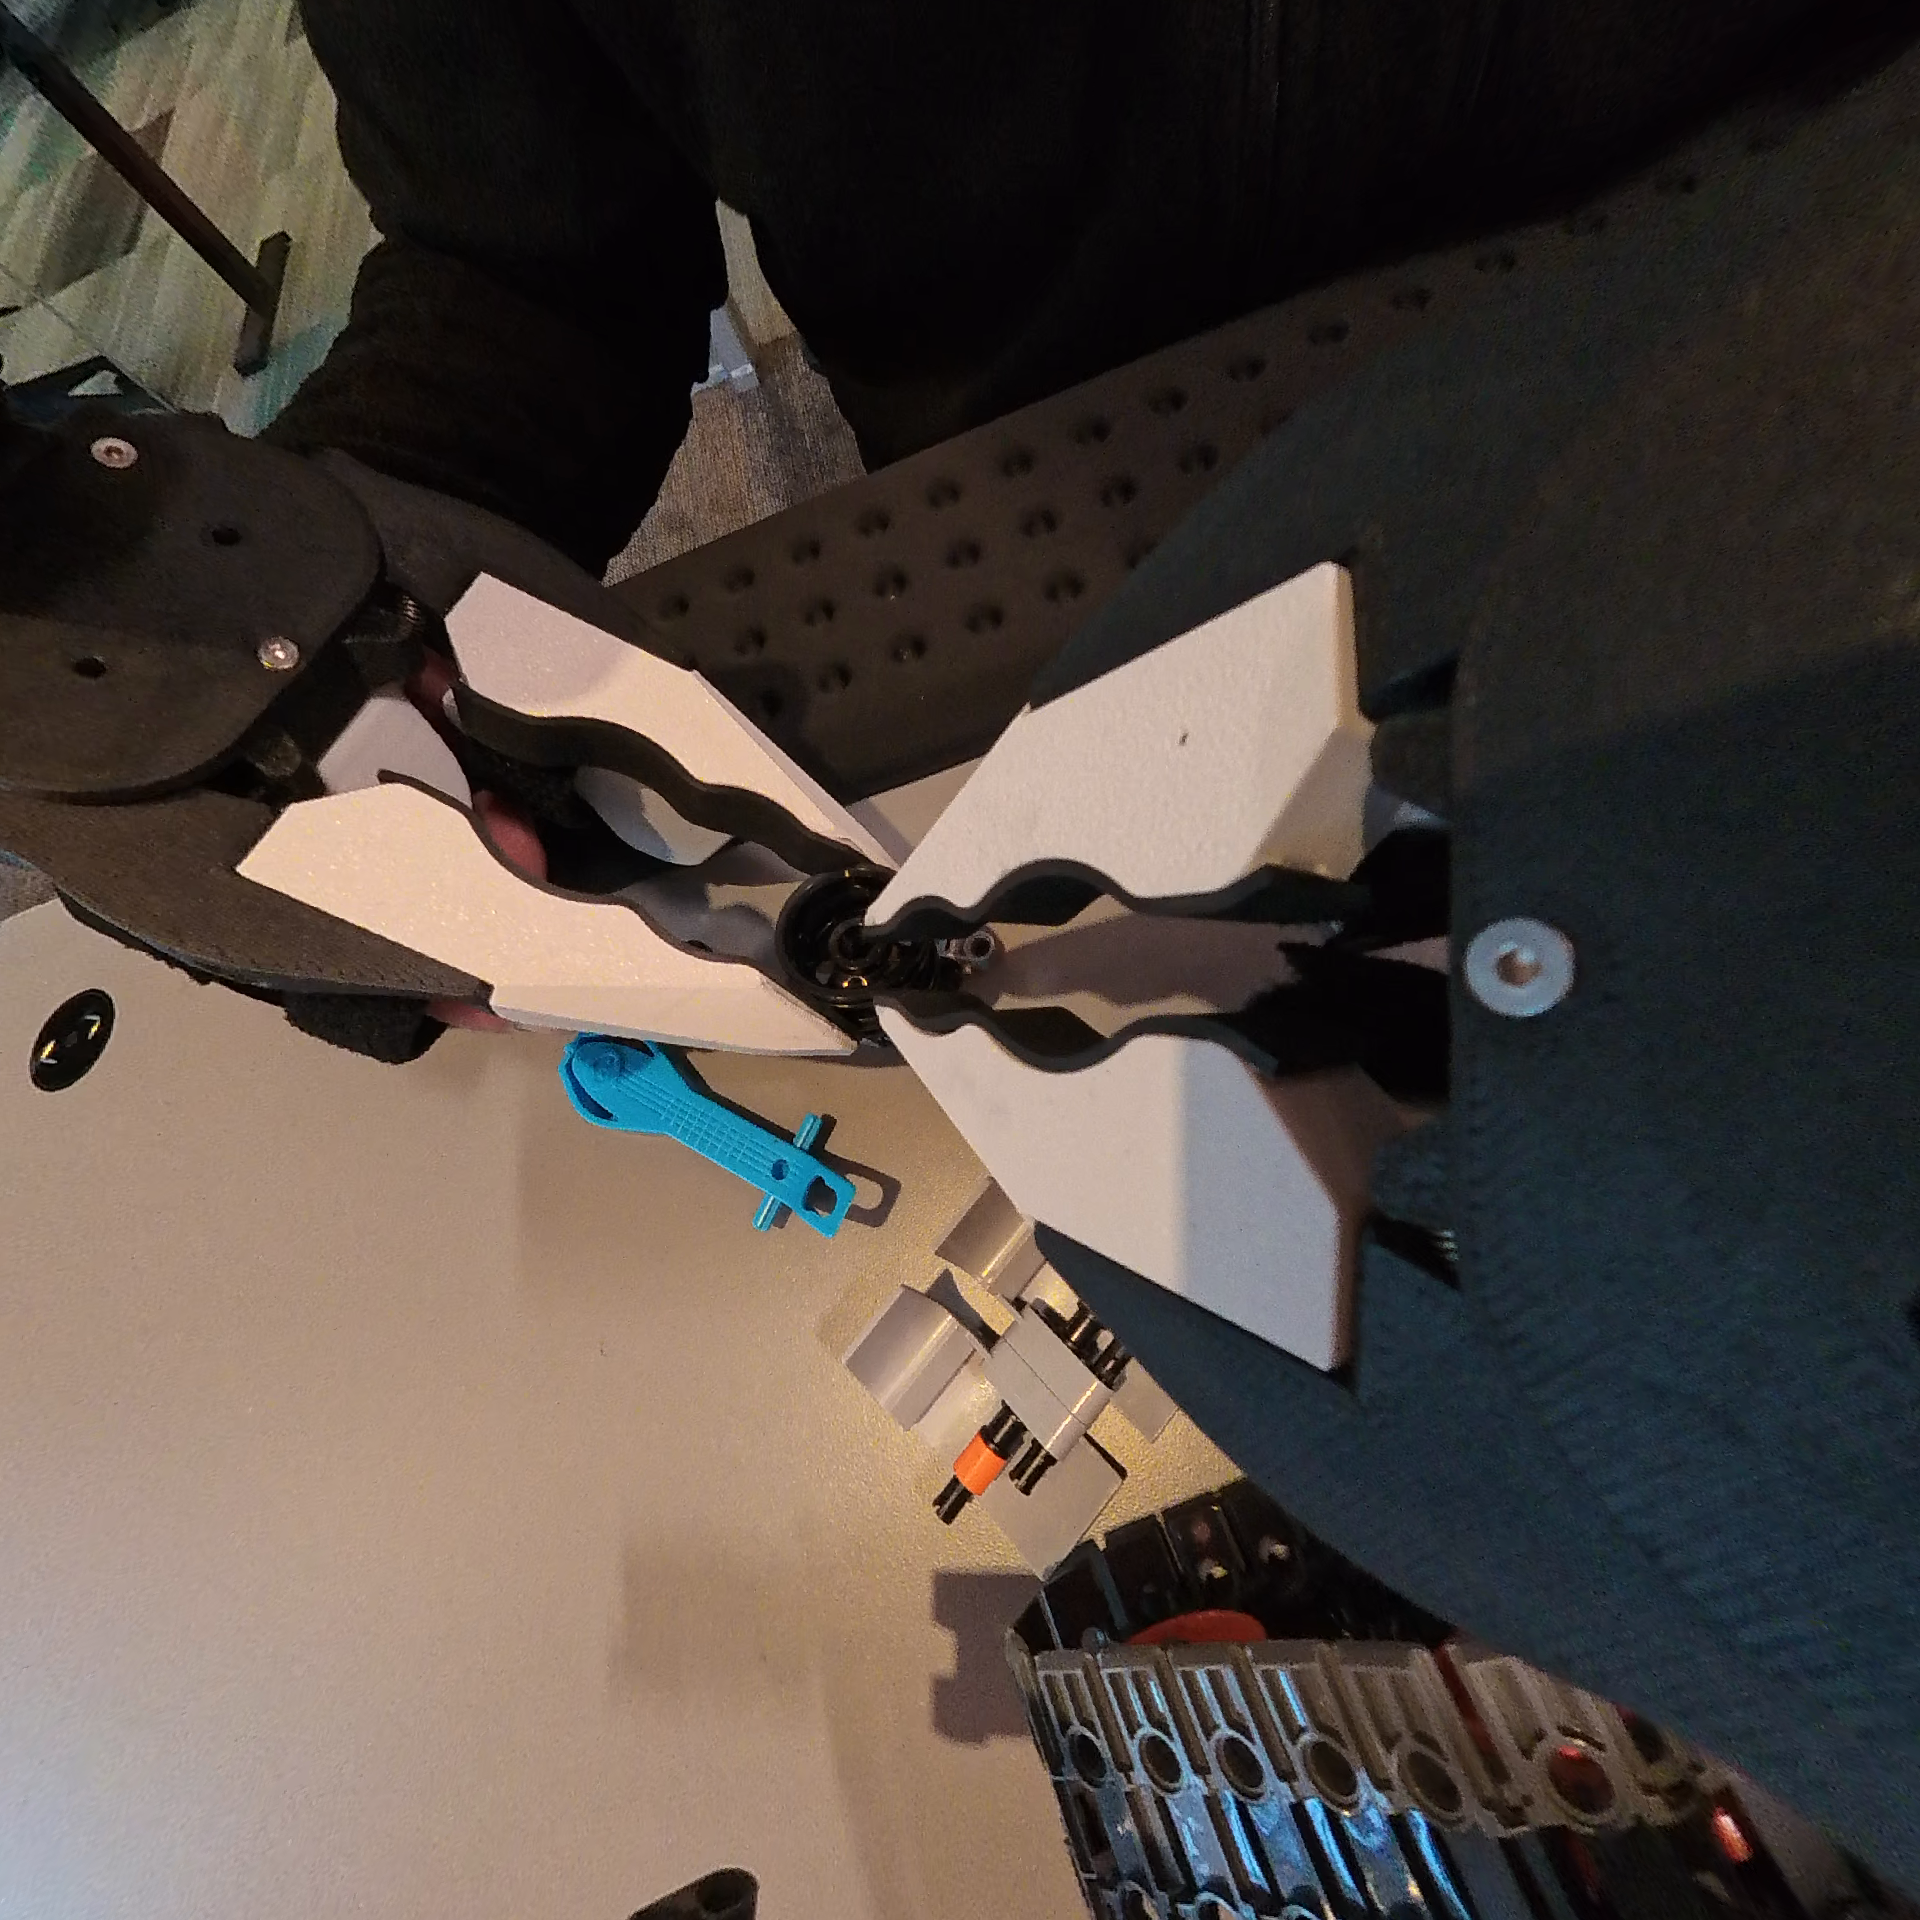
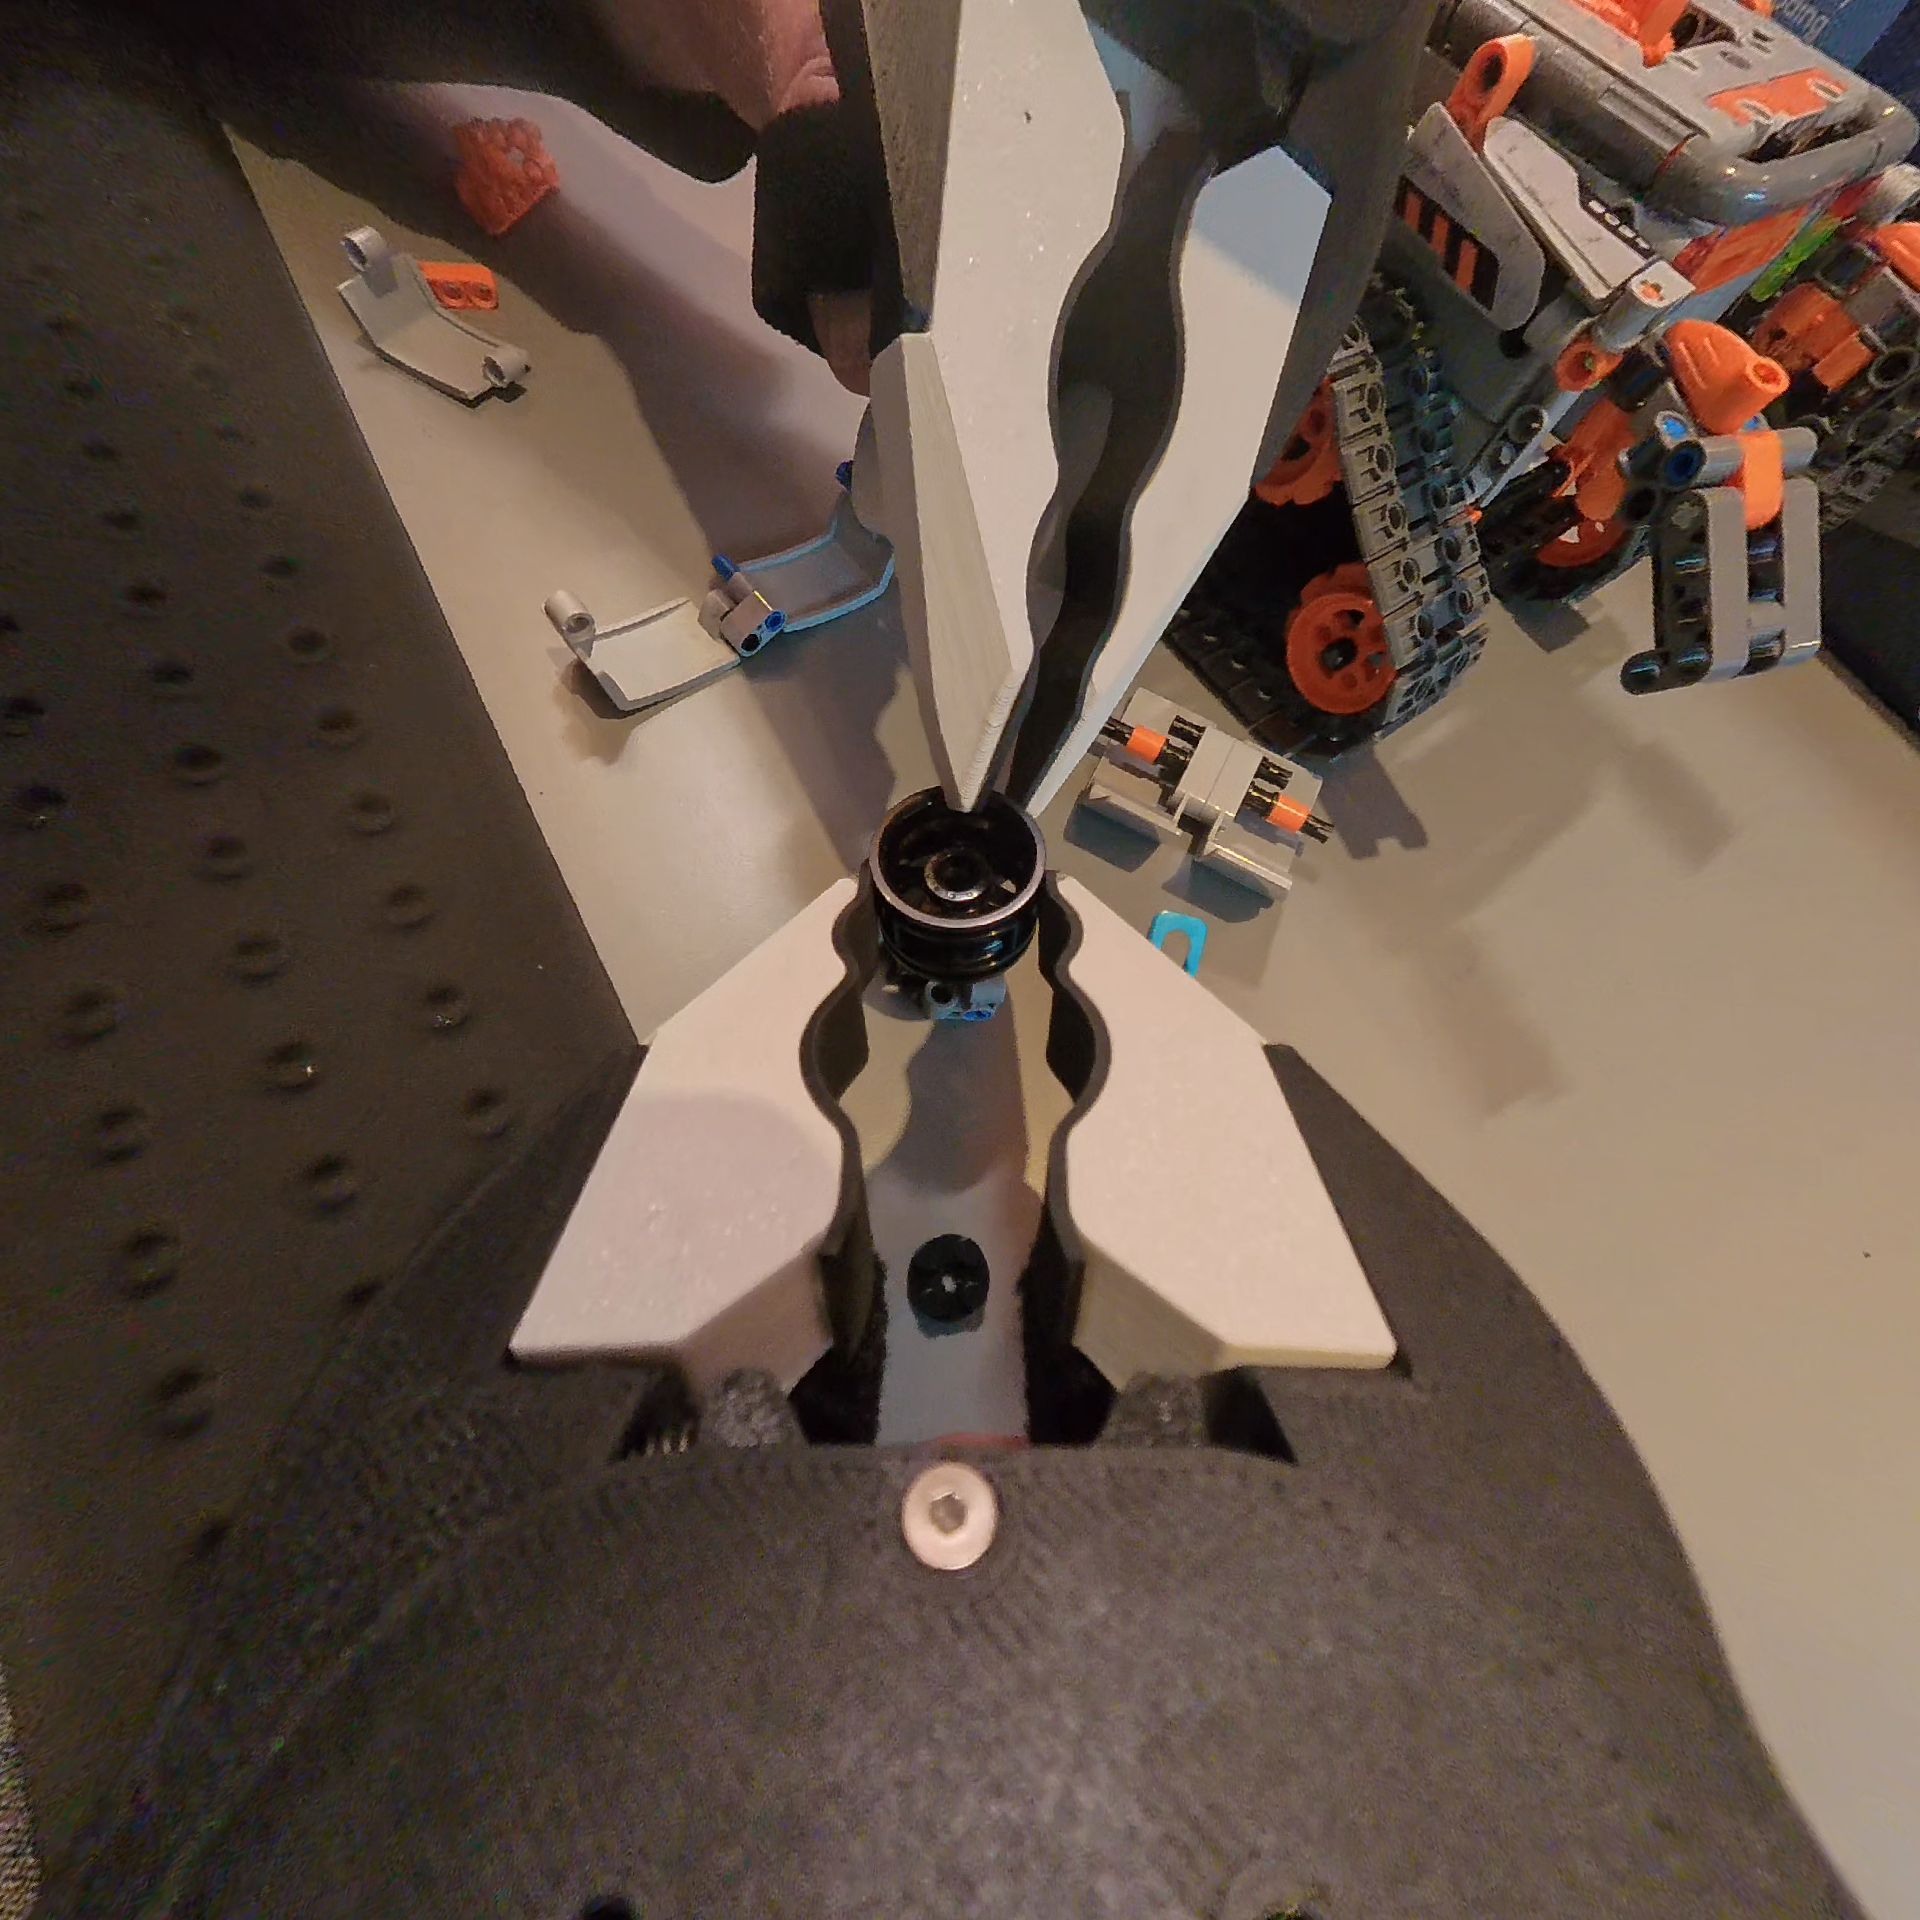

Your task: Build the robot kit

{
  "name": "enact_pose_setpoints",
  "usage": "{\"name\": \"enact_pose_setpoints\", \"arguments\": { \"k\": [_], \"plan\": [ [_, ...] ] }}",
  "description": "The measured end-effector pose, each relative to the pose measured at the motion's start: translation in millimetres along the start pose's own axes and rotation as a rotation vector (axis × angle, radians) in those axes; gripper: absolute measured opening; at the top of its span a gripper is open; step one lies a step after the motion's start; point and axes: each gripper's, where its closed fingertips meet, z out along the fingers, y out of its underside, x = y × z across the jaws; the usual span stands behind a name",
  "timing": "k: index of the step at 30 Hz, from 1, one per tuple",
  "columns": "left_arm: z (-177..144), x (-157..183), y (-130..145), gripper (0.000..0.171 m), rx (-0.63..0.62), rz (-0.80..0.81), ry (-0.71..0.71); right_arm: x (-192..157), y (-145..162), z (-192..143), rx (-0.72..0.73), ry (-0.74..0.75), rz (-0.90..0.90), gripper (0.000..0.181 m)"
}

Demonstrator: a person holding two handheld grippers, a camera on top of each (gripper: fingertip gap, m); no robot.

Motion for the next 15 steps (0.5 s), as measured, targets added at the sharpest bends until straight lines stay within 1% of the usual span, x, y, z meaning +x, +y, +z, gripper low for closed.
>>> {"name": "enact_pose_setpoints", "arguments": {
  "k": [5, 7, 15],
  "plan": [
    [0.3, -0.3, -1.2, 0.006, 0.002, 0.002, -0.008, 1.0, 1.4, -0.1, -0.003, -0.001, 0.009, 0.029],
    [2.0, -2.6, -1.2, 0.004, -0.002, 0.015, -0.031, 1.1, 2.0, -0.4, 0.000, -0.015, 0.025, 0.028],
    [3.0, -6.3, -1.1, 0.001, 0.013, -0.019, -0.011, 0.6, 2.9, -0.5, 0.000, -0.070, 0.083, 0.028]
  ]
}}
